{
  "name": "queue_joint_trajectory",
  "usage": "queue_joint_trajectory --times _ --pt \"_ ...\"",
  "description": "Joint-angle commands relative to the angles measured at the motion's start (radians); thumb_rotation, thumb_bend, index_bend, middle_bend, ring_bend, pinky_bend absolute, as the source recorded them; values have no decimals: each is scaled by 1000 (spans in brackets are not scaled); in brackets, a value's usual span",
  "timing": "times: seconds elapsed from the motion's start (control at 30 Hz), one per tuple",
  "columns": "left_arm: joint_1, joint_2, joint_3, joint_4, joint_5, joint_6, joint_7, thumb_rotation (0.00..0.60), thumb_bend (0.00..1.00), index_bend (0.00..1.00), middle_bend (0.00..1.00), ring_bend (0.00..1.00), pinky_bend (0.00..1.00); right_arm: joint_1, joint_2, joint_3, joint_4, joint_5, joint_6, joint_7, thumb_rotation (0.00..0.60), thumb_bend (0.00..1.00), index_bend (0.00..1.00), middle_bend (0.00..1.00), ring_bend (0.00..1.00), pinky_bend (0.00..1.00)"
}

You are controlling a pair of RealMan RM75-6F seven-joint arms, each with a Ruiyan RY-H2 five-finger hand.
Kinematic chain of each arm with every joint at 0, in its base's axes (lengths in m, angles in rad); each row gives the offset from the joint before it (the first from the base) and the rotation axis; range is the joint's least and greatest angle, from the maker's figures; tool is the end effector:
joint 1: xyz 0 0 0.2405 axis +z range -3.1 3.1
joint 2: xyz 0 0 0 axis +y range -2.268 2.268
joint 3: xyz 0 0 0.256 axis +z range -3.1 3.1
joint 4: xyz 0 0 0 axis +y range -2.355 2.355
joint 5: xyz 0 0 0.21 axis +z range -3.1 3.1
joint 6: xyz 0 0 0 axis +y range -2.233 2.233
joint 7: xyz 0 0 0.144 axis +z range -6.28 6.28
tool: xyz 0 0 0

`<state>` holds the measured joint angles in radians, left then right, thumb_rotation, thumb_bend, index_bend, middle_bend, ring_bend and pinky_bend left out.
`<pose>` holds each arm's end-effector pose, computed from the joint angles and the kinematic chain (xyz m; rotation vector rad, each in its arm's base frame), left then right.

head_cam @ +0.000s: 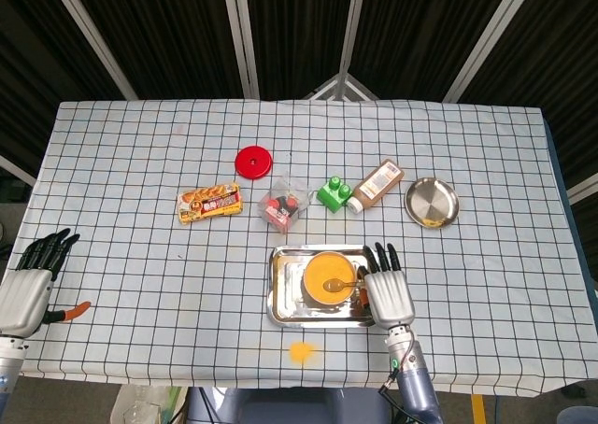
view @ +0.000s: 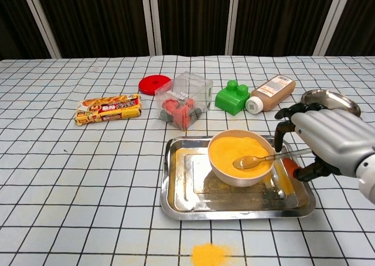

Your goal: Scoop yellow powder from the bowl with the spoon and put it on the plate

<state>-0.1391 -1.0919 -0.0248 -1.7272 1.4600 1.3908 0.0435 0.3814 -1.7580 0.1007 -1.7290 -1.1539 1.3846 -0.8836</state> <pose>-0.2918 0.1889 0.1430 -1.4485 -1.0107 -0.8871 -0.1546 -0.2270 -0.0352 1.6258 -0.9042 0.7723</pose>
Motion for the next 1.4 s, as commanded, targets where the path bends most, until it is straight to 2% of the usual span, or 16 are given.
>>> queue_joint_trajectory --times 0.03,0.4,1.1,1.4 --pt "0 0 0 0 0 0 0 600 0 0 0 0 0 1 0 0 -1 -2 0 2 600 522 442 142 0 0" --pt "-1 1 0 -2 -4 -4 2 600 0 0 0 0 0 5 -7 0 9 2 -3 4 600 522 442 143 0 0" --pt "-2 3 0 -4 -6 -6 2 600 0 0 0 0 0 5 -11 0 21 5 -2 19 600 522 511 143 0 0" --pt "-2 4 1 -7 -9 -9 2 600 0 0 0 0 0 5 -11 -1 20 1 1 23 600 553 531 171 0 0"
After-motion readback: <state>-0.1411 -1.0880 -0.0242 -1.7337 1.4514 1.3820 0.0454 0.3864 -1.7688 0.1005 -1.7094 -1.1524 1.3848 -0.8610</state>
